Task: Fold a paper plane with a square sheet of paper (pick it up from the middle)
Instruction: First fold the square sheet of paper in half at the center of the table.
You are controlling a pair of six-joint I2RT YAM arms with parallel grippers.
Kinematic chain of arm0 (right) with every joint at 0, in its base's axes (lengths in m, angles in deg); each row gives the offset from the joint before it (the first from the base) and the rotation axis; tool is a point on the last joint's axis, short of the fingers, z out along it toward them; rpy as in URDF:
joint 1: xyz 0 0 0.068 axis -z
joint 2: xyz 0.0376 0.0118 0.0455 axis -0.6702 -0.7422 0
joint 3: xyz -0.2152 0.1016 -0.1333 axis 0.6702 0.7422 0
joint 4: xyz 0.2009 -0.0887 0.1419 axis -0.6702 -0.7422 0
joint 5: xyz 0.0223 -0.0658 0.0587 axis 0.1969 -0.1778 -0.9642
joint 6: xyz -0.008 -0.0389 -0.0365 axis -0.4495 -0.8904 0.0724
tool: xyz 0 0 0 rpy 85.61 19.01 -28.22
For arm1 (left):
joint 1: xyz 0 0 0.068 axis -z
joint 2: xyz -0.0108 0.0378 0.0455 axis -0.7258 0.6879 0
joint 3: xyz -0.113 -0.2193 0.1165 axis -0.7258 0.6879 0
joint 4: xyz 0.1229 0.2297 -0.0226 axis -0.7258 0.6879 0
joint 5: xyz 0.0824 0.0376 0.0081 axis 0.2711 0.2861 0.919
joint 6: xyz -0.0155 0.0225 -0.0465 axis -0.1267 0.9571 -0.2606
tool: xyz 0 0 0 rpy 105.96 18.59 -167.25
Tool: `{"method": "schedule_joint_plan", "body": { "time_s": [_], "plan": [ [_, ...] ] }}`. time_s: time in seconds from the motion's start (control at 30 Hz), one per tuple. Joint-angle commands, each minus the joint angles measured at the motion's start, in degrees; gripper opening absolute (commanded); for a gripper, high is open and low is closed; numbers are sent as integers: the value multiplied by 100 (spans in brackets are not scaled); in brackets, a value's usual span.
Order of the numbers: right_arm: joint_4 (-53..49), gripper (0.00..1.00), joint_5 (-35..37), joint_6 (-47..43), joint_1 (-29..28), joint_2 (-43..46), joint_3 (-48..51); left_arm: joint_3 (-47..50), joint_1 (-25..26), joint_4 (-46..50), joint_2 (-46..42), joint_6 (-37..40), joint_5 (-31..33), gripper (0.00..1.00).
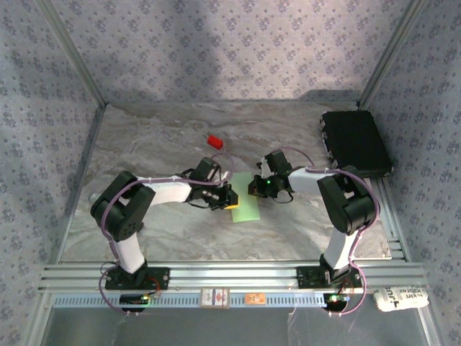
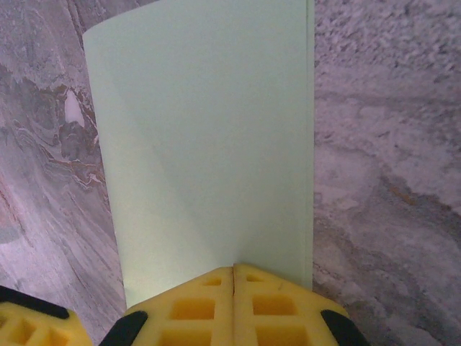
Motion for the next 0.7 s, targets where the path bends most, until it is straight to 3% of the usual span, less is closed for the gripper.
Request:
{"method": "schedule_joint_plan", "body": {
  "time_s": [0.0,0.4,0.67],
  "plan": [
    [-925,0,669,-121,71,-209,256,49,67,-81,208,-81,-100,10],
    [-931,0,707,-112,61,-192,273,439,35,82,340,97,145,9],
    [-934,0,744,-107,64,-143,270,327,57,-129,-254,-211,5,10]
  ]
}}
